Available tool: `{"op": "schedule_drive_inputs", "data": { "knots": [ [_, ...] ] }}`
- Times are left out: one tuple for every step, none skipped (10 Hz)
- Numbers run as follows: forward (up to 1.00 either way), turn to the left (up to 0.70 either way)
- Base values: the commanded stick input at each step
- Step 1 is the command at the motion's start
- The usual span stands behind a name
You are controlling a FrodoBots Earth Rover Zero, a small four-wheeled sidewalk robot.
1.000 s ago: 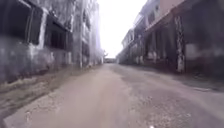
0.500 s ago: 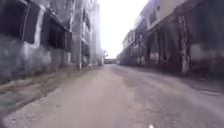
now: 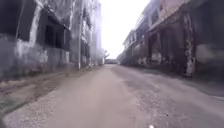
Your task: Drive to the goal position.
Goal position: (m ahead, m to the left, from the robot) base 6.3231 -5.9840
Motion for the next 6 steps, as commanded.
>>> {"op": "schedule_drive_inputs", "data": {
  "knots": [
    [0.5, 0.0],
    [0.5, 0.0],
    [0.5, 0.0],
    [0.5, 0.0],
    [0.5, 0.0],
    [0.5, 0.0]
  ]
}}
